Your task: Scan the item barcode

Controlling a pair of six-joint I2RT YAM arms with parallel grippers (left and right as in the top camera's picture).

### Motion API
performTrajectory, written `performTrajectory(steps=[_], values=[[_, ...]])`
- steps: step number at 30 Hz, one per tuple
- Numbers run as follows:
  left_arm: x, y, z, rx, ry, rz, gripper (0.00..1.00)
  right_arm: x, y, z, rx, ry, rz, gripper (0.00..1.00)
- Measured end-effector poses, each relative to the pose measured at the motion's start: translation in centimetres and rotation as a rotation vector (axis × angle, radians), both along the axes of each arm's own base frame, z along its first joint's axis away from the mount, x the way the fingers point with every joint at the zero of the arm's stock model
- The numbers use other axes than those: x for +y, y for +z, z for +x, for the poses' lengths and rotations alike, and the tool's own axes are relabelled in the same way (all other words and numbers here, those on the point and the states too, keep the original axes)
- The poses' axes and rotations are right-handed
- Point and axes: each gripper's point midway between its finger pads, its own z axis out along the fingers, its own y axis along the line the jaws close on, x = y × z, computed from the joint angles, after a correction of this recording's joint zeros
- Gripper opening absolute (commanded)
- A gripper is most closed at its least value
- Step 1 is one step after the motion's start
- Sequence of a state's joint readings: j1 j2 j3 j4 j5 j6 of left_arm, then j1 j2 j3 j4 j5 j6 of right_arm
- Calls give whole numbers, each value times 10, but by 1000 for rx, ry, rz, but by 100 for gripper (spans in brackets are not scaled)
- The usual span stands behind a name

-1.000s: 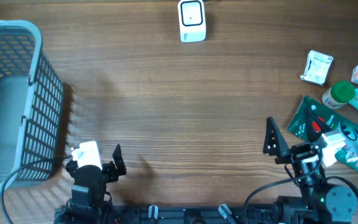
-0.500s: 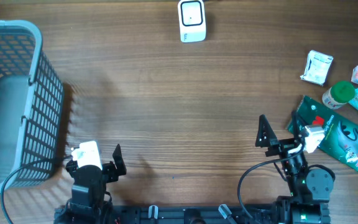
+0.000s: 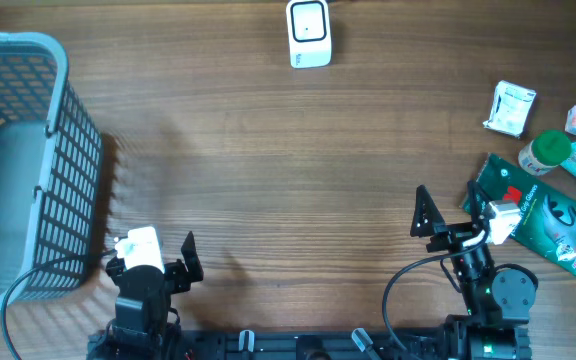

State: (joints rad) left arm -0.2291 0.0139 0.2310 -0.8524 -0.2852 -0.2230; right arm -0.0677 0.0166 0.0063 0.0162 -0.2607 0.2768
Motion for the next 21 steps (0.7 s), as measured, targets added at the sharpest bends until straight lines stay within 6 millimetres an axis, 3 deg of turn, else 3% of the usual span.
performTrajectory(steps=[10, 21], values=[[0, 0, 0, 0, 0, 0, 100, -8, 0, 1, -35, -50, -216, 100], [0, 0, 0, 0, 0, 0, 100, -9, 0, 2, -37, -54, -231, 100]])
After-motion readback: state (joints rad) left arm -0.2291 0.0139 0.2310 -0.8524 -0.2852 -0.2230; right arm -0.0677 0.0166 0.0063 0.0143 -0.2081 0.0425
